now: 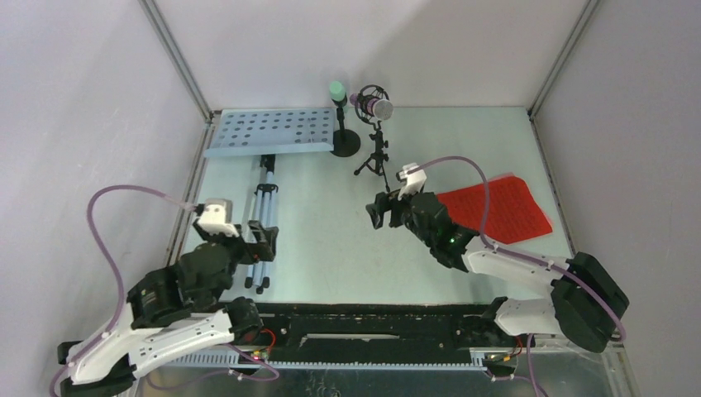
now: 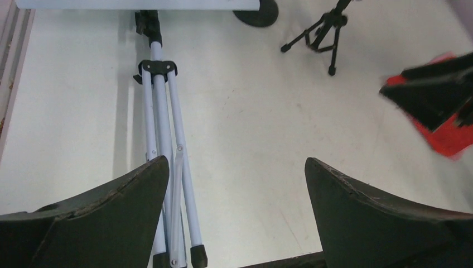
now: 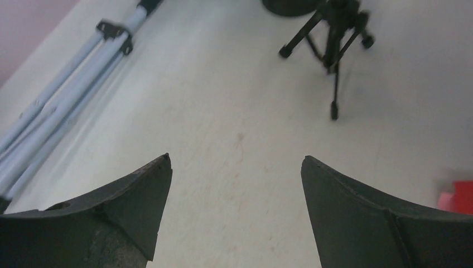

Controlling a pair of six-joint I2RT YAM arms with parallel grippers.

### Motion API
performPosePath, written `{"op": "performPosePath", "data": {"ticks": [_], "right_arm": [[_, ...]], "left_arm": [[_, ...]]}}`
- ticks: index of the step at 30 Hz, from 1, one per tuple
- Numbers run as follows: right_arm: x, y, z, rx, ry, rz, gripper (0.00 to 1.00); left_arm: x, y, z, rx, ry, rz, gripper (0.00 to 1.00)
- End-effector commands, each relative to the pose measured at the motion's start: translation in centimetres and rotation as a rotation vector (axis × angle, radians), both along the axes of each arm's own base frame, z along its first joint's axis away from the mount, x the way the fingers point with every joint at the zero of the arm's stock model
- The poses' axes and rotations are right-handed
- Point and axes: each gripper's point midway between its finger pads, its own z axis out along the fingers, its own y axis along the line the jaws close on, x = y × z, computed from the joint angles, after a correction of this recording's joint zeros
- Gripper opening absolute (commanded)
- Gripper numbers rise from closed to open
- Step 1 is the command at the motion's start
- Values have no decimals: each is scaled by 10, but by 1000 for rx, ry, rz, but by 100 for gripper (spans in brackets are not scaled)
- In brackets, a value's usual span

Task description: Pack up the instrument practice props

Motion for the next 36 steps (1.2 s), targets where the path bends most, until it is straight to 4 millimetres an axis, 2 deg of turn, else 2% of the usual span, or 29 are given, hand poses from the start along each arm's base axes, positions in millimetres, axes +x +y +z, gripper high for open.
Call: {"op": "performPosePath", "data": {"ticks": [1,3,5,10,13,18,20,28,36], "right_arm": [[41,-5,39,98,-168,-48,93],[55,-7,44,122,-203,-46,93],[71,-8,51,134,-235,-47,93],[109,-3,54,59,-289,-29,93],[131,1,59,39,-322,-23,91],[167,10,57,17,-324,29,83],[183,13,54,-3,-328,38,75],[214,18,41,-55,-346,39,58],[222,22,31,-54,-343,43,46]], "left_arm": [[10,-20,-23,66,85,-5,100],[15,-26,-31,42,120,-31,100],[20,-24,-39,29,153,-30,100],[26,-15,-34,65,122,-7,100],[27,-15,-40,73,101,-17,100],[29,-5,-35,77,62,30,100],[29,0,-35,83,63,54,100],[28,0,-38,85,70,52,100],[29,-2,-39,86,73,44,100]]}}
